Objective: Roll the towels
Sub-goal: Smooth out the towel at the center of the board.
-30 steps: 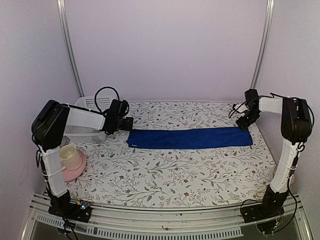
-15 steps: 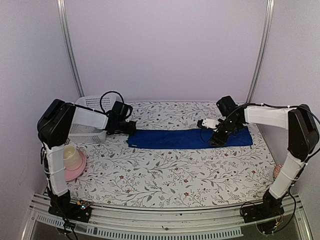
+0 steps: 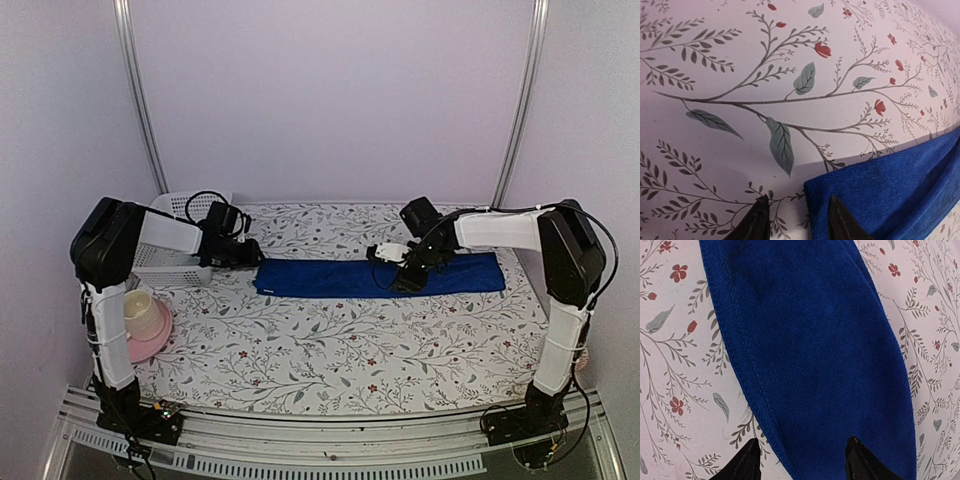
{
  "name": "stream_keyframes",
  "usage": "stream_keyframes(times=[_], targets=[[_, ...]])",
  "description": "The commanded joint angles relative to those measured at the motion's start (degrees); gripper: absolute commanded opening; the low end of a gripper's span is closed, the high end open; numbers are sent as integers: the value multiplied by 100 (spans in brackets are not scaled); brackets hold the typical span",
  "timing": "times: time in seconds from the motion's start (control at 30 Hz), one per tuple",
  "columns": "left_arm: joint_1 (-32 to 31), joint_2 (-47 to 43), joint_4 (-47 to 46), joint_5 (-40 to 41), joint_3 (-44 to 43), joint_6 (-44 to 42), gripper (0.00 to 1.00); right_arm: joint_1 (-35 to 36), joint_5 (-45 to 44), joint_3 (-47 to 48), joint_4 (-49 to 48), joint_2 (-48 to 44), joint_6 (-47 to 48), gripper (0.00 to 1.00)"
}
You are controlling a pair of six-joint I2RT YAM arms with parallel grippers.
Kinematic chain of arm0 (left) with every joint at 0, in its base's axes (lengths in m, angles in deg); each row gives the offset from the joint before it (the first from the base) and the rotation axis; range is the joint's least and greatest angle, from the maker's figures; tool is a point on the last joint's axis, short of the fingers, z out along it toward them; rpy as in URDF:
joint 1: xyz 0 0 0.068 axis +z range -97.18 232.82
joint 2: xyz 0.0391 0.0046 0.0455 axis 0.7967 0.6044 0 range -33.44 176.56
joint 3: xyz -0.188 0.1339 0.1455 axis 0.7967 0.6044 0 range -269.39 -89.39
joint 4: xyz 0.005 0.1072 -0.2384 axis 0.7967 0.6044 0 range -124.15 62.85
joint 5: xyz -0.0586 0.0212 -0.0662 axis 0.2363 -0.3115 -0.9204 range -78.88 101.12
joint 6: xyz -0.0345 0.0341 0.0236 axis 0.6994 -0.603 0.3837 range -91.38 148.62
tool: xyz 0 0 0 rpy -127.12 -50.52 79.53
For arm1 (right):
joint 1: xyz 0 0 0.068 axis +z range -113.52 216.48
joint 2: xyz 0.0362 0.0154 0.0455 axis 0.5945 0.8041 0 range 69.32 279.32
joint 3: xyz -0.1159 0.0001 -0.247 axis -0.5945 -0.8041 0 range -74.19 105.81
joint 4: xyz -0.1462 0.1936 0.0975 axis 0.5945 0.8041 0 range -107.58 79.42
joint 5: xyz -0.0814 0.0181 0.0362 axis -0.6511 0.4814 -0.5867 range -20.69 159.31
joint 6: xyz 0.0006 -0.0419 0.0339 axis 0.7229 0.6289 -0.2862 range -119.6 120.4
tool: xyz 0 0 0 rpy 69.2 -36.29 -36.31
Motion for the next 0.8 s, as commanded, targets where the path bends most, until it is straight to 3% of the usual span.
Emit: stream_keyframes(times=[0.0,0.23,0.43,0.77], targets=[[28,51,-198,-608,118,197,39,38,-300,-125,-215,256,-254,58],[34,76,-308,-882,179,334,33,46,-252,-242,-266,403,-274,58],[36,75,-399,-963,166,408,16,44,-281,-322,-278,552,-232,58],[36,219,-374,-880,62,461,9,42,-307,-409,-279,651,-195,58]])
